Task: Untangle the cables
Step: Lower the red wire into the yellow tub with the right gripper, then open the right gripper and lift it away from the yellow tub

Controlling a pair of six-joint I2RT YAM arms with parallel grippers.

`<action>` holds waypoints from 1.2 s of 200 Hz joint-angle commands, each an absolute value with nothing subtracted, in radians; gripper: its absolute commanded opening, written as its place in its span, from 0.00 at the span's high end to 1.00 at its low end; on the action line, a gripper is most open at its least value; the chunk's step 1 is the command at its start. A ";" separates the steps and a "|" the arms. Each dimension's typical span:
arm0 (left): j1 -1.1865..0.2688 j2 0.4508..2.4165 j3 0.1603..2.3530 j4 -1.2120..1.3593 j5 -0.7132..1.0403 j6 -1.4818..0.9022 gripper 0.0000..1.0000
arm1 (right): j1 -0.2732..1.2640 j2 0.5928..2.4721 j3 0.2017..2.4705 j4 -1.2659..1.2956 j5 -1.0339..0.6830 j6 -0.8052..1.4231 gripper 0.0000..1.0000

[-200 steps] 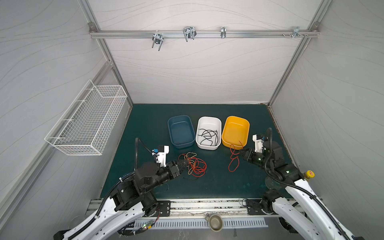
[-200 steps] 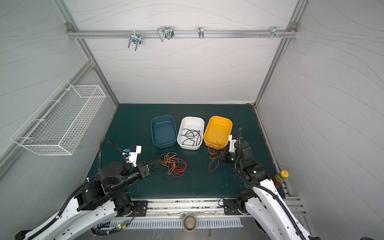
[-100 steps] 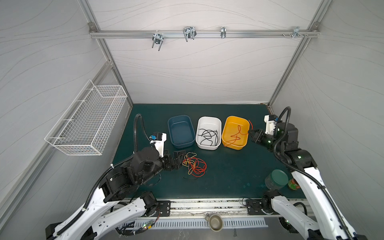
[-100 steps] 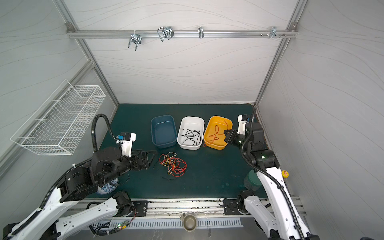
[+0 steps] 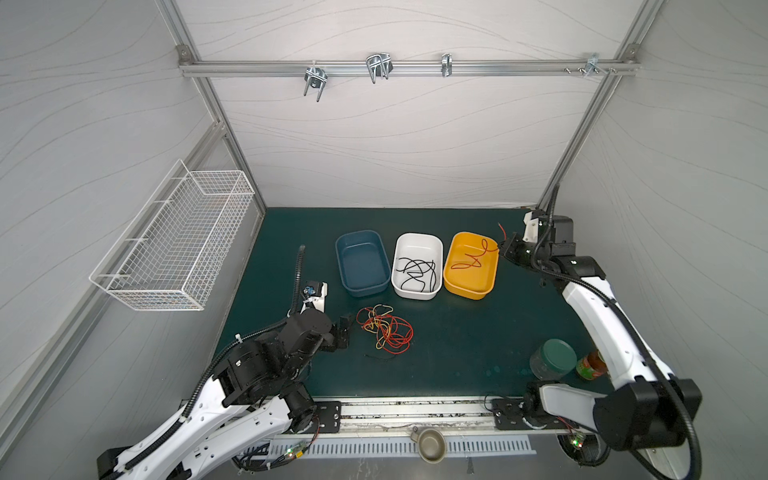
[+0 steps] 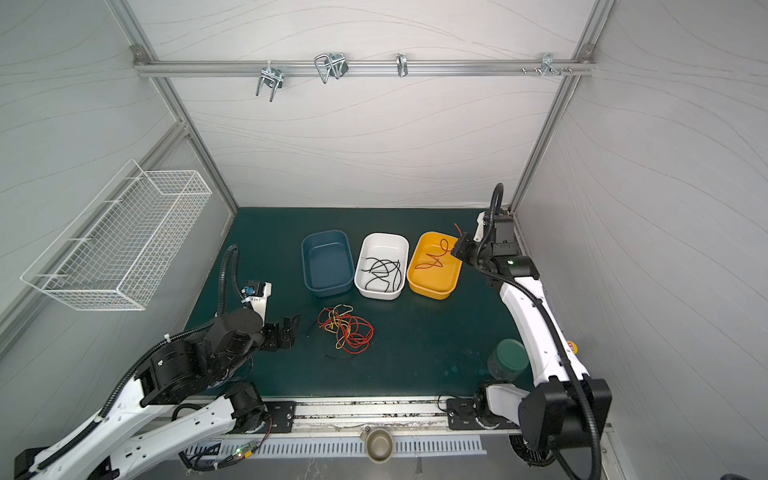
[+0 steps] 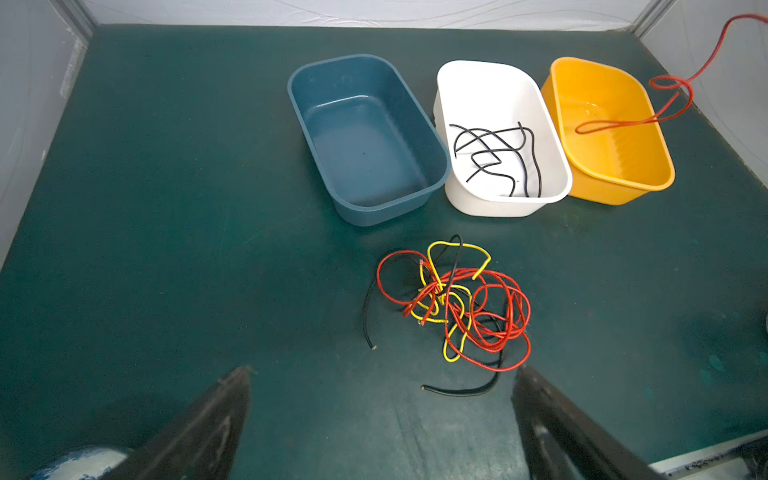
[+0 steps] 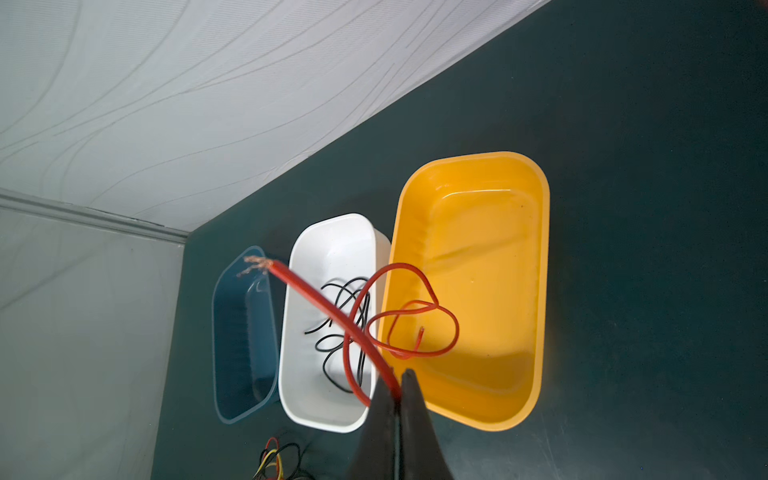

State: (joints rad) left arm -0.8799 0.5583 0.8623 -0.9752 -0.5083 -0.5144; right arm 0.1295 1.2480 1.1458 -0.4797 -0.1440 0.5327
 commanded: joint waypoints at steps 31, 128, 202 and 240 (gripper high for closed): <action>-0.882 0.523 0.844 -0.930 -0.547 -0.518 0.01 | 0.131 1.388 1.168 -0.407 -0.097 0.541 1.00; -0.882 0.606 0.851 -0.930 -0.495 -0.509 0.01 | 0.225 1.680 1.254 -0.425 -0.006 0.503 0.89; -0.882 0.619 0.857 -0.941 -0.514 -0.509 0.00 | 0.244 1.720 1.263 -0.537 -0.020 0.500 0.67; -0.883 0.614 0.861 -0.957 -0.531 -0.521 0.01 | 0.251 1.573 1.223 -0.571 0.000 0.488 0.51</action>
